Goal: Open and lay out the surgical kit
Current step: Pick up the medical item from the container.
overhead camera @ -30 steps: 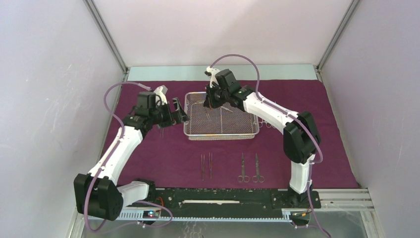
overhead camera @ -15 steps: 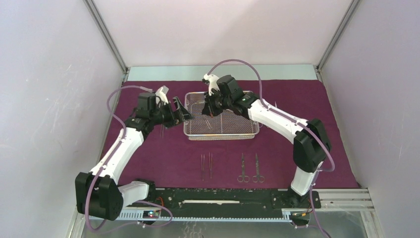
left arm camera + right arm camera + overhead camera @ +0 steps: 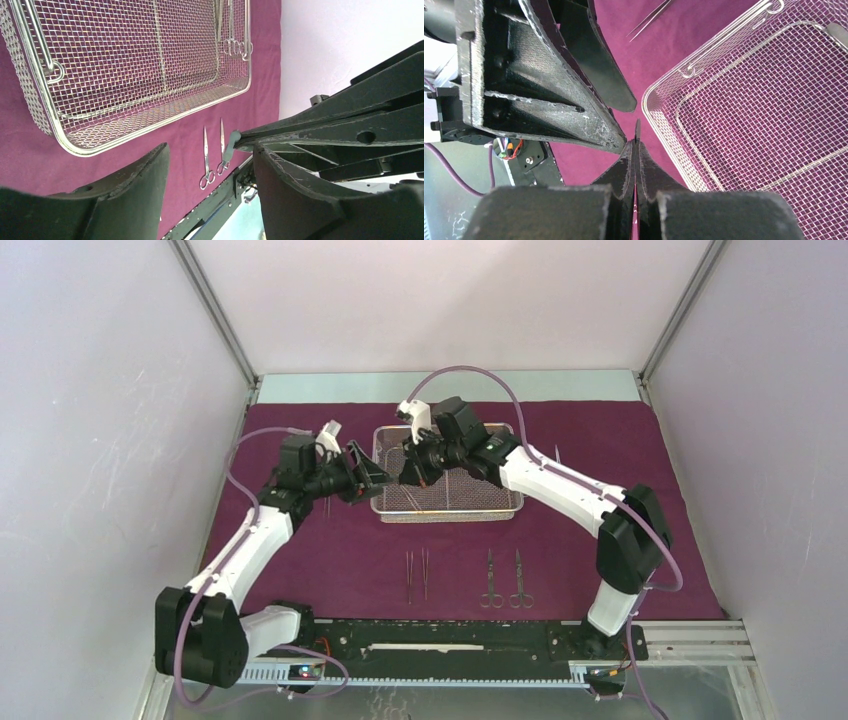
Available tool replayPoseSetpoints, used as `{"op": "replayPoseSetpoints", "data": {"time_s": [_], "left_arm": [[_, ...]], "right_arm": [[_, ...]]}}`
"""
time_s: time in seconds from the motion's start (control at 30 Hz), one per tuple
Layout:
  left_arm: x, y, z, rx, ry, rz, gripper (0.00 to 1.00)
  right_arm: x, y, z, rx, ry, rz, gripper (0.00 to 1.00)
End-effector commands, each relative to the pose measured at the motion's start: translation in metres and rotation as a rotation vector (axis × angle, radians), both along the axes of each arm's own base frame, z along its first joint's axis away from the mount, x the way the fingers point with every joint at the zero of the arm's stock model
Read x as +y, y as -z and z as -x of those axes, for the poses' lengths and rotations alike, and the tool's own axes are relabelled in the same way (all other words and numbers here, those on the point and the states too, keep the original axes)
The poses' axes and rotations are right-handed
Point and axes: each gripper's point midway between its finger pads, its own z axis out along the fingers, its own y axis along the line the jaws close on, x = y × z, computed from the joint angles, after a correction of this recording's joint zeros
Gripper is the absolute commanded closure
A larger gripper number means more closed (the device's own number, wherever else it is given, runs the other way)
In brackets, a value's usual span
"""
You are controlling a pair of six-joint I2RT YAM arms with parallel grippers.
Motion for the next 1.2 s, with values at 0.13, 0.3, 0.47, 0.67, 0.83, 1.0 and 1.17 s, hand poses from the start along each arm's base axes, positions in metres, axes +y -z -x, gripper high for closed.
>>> {"op": "replayPoseSetpoints", "data": {"time_s": [0.13,0.3,0.47,0.67,0.83,1.0,1.17], "left_arm": [[0.0,-0.015,-0.001,-0.038,-0.029,0.057,0.35],[0.002,-0.013,-0.004,-0.046,-0.021,0.021,0.35],[0.002,-0.008,-0.009,-0.012,-0.032,0.017,0.35],[0.009,-0.006,-0.01,0.005,-0.07,-0.015,0.44],[0.008,0.003,-0.004,0.104,-0.104,0.062,0.54],[0.009,0.008,-0.001,0.172,-0.163,0.149,0.57],[0.009,0.007,0.001,0.156,-0.156,0.15,0.55]], "right_arm": [[-0.004,-0.013,0.0,-0.055,0.005,0.015,1.0],[-0.008,-0.008,-0.005,-0.035,-0.003,0.046,1.0],[-0.006,-0.014,0.0,-0.082,-0.023,0.05,1.0],[-0.005,-0.005,0.012,-0.085,-0.064,0.085,1.0],[0.003,0.005,0.018,-0.112,-0.078,0.122,1.0],[0.012,0.011,0.018,-0.148,-0.068,0.147,1.0],[0.023,0.015,0.019,-0.094,-0.097,0.124,1.0]]}}
